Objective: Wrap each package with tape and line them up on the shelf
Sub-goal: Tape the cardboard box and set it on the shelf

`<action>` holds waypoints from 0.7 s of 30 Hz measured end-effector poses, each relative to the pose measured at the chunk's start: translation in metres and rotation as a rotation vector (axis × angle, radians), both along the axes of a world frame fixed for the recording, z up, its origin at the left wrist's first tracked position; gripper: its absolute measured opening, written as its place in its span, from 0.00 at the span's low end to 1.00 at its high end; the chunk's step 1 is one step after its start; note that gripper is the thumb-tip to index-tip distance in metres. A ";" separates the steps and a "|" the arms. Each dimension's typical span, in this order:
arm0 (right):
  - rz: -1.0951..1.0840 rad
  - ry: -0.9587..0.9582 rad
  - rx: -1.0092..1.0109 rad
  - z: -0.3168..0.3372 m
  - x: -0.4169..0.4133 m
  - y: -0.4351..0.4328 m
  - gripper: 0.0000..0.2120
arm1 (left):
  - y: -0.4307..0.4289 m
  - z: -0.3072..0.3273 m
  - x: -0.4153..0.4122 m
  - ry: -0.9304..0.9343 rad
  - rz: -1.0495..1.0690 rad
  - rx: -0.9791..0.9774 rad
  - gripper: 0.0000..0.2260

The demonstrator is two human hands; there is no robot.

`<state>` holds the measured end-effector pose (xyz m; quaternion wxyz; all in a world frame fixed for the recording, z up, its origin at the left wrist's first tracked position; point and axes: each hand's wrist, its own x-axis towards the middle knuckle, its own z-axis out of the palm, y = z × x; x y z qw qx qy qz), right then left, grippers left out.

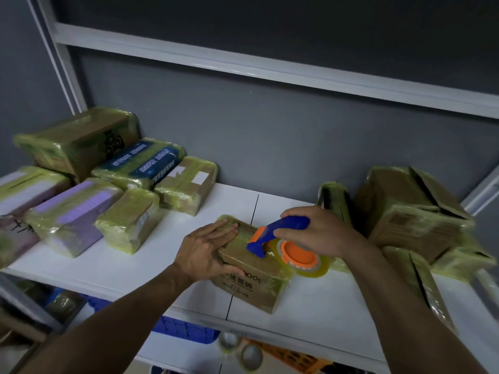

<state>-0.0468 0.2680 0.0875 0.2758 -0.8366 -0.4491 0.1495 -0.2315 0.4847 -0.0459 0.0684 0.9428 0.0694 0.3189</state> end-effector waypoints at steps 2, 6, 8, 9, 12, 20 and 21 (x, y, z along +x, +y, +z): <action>-0.015 -0.020 -0.012 0.000 -0.004 0.005 0.19 | 0.008 -0.002 0.000 0.026 -0.015 0.016 0.46; -0.021 0.001 -0.020 -0.004 -0.017 0.023 0.24 | 0.039 0.009 -0.006 0.203 -0.039 0.010 0.49; -0.049 -0.021 -0.029 -0.004 -0.023 0.033 0.25 | 0.049 0.017 -0.006 0.300 -0.051 0.013 0.50; -0.064 -0.030 -0.037 -0.003 -0.025 0.037 0.25 | 0.050 0.020 -0.004 0.339 -0.064 -0.006 0.51; -0.111 0.008 -0.031 -0.001 -0.024 0.040 0.24 | 0.036 0.016 0.001 0.379 -0.081 -0.092 0.54; -0.104 0.083 -0.007 -0.004 -0.023 0.034 0.22 | 0.017 0.002 0.001 0.240 0.006 -0.112 0.48; -0.096 0.085 -0.011 -0.003 -0.023 0.032 0.22 | 0.017 0.001 0.001 0.226 0.006 -0.107 0.48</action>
